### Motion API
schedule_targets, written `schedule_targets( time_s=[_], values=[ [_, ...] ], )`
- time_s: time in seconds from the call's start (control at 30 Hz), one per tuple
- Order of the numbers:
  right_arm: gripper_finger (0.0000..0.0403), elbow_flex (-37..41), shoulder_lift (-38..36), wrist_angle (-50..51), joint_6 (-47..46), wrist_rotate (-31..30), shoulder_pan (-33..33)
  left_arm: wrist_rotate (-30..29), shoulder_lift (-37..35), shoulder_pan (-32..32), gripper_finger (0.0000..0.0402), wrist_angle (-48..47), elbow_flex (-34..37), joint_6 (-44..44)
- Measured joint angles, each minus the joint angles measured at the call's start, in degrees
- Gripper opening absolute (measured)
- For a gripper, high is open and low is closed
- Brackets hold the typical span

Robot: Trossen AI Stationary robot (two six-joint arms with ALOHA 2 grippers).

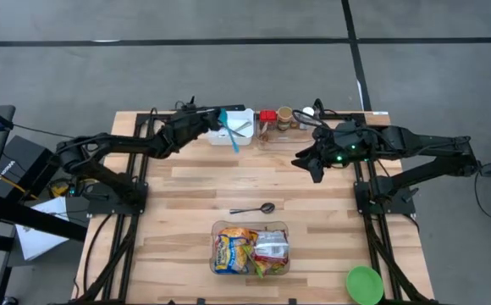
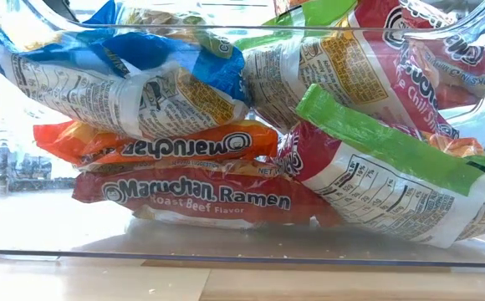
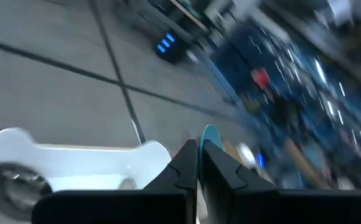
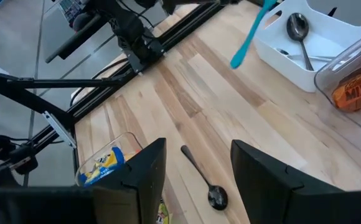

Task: Pick & Place Food Item
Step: Put the blue spoon into the white bin

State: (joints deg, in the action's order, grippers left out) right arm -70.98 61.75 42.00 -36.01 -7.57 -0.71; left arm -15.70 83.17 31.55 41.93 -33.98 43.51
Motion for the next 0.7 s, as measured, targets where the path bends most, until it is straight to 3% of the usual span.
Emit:
schedule_targets(
  time_s=[0.2, 0.37, 0.7],
  values=[
    [0.0175, 0.00, 2.60, 0.08, 0.02, 0.19, -0.02, -15.32, 3.44, -2.53, 0.0001, 1.31, 0.00, 14.01],
    [0.0175, 0.07, 3.59, -0.01, 0.57, 0.66, -0.09, -24.54, 4.73, -4.61, 0.0001, -1.04, 0.00, 22.09],
    [0.0175, 0.00, 2.06, -0.97, 1.56, 0.68, 0.09, -32.72, 4.73, -6.02, 0.0000, -13.31, -1.44, 31.70]
  ],
)
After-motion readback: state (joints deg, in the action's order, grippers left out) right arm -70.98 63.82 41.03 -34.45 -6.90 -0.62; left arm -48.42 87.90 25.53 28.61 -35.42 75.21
